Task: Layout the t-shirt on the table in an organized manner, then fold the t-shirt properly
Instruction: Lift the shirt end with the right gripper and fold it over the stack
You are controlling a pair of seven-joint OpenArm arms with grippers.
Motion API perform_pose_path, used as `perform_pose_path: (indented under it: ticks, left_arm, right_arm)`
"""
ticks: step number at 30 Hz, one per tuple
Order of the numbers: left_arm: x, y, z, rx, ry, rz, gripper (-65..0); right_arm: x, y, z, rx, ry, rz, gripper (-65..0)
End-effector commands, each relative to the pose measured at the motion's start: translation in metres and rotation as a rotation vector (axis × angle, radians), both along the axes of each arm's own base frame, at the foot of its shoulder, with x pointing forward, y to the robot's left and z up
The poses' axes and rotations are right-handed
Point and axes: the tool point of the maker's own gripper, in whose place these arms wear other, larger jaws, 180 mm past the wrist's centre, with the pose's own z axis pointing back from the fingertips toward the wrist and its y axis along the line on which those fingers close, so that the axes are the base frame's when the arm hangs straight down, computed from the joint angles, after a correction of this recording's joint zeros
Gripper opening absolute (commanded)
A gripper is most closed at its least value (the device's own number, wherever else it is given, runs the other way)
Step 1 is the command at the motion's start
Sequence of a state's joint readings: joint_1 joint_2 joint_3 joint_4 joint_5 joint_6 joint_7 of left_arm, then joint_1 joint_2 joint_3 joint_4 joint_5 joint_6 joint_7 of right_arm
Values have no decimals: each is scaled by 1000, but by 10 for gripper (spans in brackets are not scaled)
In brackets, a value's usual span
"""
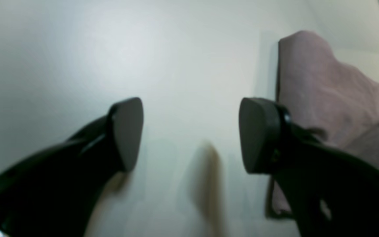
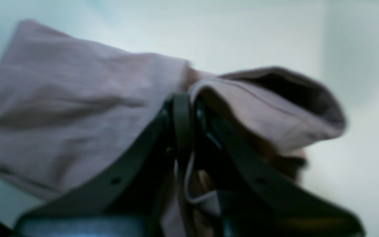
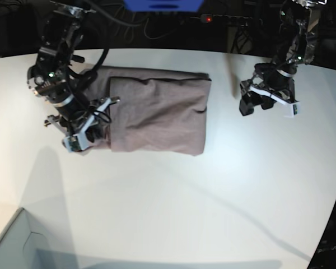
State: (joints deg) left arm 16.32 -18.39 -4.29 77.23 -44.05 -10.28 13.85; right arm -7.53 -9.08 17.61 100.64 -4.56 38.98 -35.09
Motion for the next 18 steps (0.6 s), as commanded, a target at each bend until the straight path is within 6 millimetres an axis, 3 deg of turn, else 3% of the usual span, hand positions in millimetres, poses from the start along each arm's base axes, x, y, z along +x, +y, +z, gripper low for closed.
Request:
perform_pose_path:
  ticks: [1,5,11,13,18]
  left_arm:
    - [6,5,10,3,-38,1,-213]
    - [1,7,8,10,-26,-2,-213]
    - [-1,6,7,10,-22,-4,-212]
    - [0,6,7,10,-24,-4,-212]
    - [-2,8,6,12,-20,-3,-212]
  right_arm:
    - [8,16,14,13,-47,56,-650]
    - [6,88,16,55,-51,255,-650]
    - [-4,170,17,92,-49,494,-650]
    - [-1,182,11,93,-31,533,-650]
    - [15,187,4,88,-14,550,-650]
